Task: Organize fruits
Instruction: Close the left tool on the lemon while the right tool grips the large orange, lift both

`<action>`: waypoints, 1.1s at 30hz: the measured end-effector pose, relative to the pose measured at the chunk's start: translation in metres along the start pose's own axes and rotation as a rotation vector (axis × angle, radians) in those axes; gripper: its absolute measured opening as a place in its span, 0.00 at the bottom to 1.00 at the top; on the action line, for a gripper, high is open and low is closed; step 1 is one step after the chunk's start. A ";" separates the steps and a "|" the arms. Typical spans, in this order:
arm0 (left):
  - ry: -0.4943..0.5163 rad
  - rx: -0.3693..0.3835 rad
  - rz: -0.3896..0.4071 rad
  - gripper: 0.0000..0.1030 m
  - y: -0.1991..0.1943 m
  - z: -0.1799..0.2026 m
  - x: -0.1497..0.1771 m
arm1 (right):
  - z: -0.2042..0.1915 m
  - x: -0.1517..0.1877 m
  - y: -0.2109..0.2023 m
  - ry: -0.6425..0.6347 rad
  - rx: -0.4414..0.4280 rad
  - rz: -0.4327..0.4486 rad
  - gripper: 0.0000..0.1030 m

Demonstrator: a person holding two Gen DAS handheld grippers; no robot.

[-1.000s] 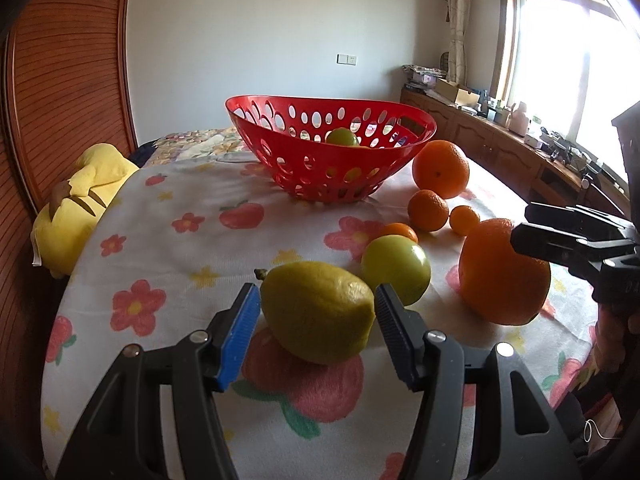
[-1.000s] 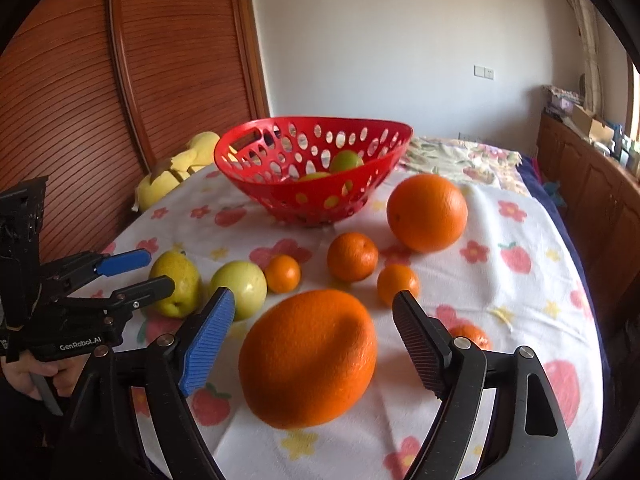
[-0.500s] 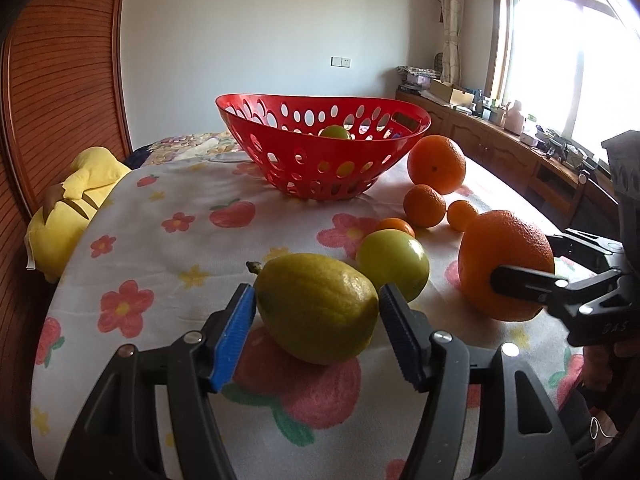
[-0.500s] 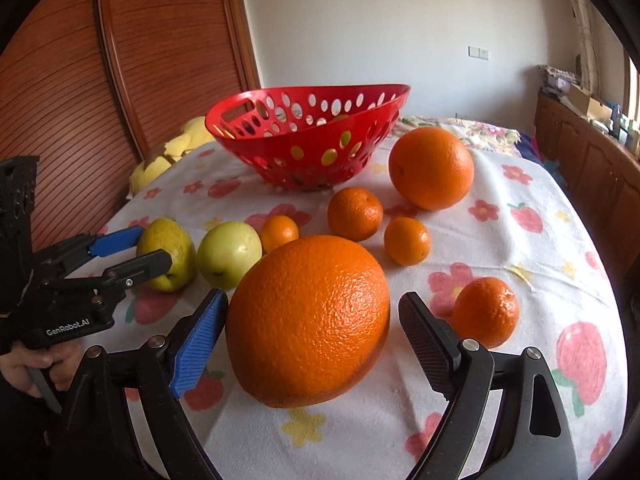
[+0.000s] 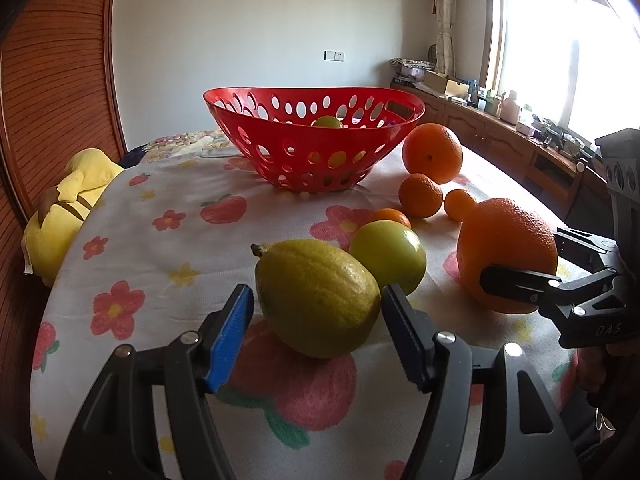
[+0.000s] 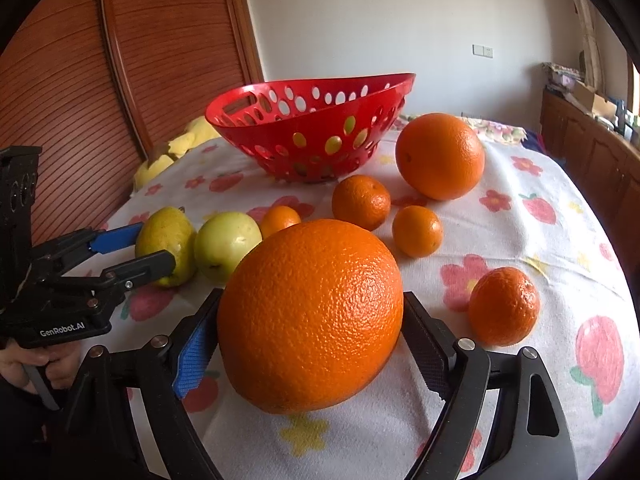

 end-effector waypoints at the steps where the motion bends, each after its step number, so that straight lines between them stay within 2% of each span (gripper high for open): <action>1: 0.000 0.000 -0.004 0.65 0.001 0.000 0.000 | 0.000 0.000 0.000 -0.001 -0.002 0.001 0.84; 19: 0.019 -0.044 -0.084 0.65 0.014 0.004 0.000 | 0.000 0.001 0.001 -0.005 0.005 0.003 0.84; 29: 0.041 -0.047 -0.096 0.65 0.018 0.008 -0.011 | -0.001 0.001 0.001 -0.006 0.007 0.005 0.84; 31: 0.033 -0.045 -0.099 0.61 0.019 0.007 -0.012 | -0.001 0.001 0.000 -0.006 0.007 0.006 0.84; 33: 0.030 -0.038 -0.099 0.61 0.019 0.005 -0.012 | -0.001 0.001 0.000 -0.007 0.008 0.006 0.84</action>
Point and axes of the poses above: each gripper's, at about its wrist camera, not at the fingertips, and y roughly the way its jaws point, z to its right, x to its underside, the point moved 2 cm from there along y, roughly the way its jaws point, and after that the axes turned 15 degrees about -x, right-handed, at the moved point
